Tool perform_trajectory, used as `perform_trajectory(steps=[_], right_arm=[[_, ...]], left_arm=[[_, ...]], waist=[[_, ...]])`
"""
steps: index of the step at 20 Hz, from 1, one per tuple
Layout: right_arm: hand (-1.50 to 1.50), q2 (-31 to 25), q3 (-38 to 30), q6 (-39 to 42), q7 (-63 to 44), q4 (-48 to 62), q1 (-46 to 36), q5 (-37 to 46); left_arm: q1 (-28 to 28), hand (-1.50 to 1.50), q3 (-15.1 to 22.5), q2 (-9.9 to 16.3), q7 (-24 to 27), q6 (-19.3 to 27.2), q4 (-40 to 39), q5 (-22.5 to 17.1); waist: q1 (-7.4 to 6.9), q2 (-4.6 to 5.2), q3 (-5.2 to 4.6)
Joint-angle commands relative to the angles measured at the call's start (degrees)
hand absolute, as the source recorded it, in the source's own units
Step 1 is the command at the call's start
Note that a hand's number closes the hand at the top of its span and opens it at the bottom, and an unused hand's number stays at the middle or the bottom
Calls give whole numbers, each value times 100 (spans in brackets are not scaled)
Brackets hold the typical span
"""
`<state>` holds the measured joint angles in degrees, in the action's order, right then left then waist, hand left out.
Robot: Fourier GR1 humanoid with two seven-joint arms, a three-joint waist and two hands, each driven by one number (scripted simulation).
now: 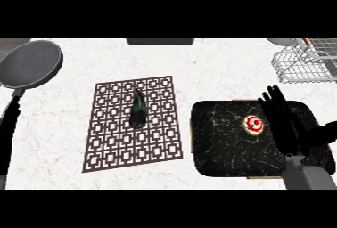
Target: Pick the cupcake from the tray and place it in the tiered basket
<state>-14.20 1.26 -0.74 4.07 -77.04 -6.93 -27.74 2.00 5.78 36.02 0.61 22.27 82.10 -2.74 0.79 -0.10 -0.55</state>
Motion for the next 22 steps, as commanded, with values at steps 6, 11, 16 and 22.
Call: perform_trajectory(steps=[6,11,16,22], right_arm=[[150,-1279,-231,1148,-591,-783,-871,-143],[-150,-1517,-573,-1476,-792,-264,1,1618],[-150,-2373,-733,-879,-1714,-1725,464,1570],[-150,-4007,-353,801,-2803,-2283,383,1555]], left_arm=[[-1089,0,246,-592,-98,-398,-99,-83],[-890,0,423,-825,-295,-336,196,-145],[-1085,0,324,-862,-272,-602,-110,-79],[-1191,0,195,-819,-381,-625,-81,-187]], waist=[[50,21,45],[88,4,39],[22,-8,46],[9,-1,27]])
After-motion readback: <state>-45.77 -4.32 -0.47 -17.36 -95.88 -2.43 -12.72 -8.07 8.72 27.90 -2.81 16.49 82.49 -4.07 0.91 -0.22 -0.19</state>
